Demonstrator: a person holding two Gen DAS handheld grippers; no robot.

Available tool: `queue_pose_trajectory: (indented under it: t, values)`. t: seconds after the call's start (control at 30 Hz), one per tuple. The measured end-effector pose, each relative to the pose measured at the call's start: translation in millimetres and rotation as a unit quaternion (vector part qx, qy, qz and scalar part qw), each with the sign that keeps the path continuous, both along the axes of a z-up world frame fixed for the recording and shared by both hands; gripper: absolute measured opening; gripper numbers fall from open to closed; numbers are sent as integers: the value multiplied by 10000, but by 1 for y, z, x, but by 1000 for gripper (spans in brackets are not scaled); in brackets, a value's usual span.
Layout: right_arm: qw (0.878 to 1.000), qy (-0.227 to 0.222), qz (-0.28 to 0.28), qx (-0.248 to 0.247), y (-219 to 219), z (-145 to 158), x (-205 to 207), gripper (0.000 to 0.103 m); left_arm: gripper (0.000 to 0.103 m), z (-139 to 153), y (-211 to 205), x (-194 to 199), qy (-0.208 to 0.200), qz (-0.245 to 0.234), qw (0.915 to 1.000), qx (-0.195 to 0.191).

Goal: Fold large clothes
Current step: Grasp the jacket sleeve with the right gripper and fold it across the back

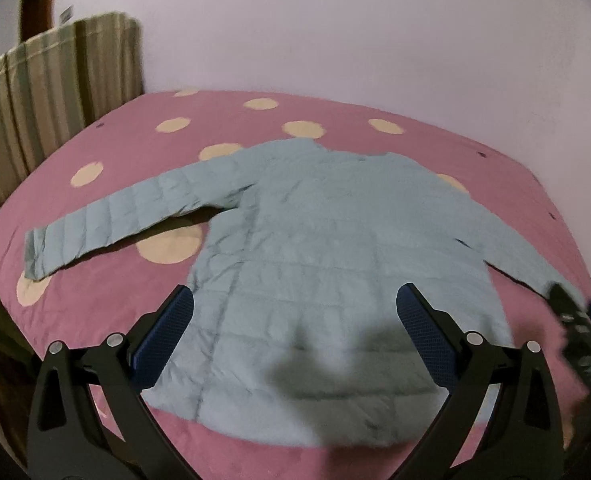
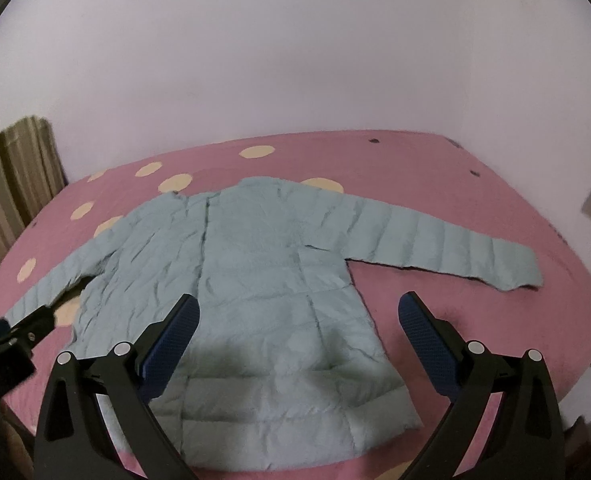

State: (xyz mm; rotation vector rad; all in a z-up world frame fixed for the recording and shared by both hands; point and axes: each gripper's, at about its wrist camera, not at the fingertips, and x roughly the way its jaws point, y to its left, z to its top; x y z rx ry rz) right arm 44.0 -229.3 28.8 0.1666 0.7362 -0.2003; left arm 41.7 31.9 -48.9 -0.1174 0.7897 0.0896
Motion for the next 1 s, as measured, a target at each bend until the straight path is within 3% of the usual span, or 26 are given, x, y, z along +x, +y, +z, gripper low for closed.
queue_pose_trajectory:
  t: [0.13, 0.23, 0.4, 0.5, 0.6, 0.63, 0.67, 0.73, 1.0]
  values:
    - [9993, 22, -306, 230, -31, -16, 13, 99, 101, -27, 45, 27, 260, 598, 9973, -342]
    - [9954, 22, -695, 664, -70, -33, 22, 99, 101, -50, 84, 44, 392, 1094, 9922, -459]
    - [9794, -56, -1402, 1450, -147, -61, 26, 99, 101, -94, 154, 57, 661, 2095, 9740, -549]
    - [9677, -48, -1876, 1682, -191, -80, 26, 98, 101, -112, 188, 57, 712, 2475, 9647, -544]
    - [9508, -220, -2349, 2007, -233, -95, 15, 97, 101, -130, 218, 53, 781, 2780, 9558, -543]
    - [9438, -288, -2519, 2121, -248, -100, 9, 88, 101, -134, 225, 52, 770, 2833, 9542, -572]
    - [9391, -308, -2643, 2175, -256, -104, 6, 71, 101, -135, 229, 49, 744, 2862, 9535, -578]
    - [9259, -284, -2907, 2396, -278, -116, 0, 63, 101, -136, 233, 48, 655, 2853, 9548, -507]
    - [8721, -569, -3499, 3373, -325, -163, -22, 63, 101, -140, 223, 43, 528, 2772, 9587, -358]
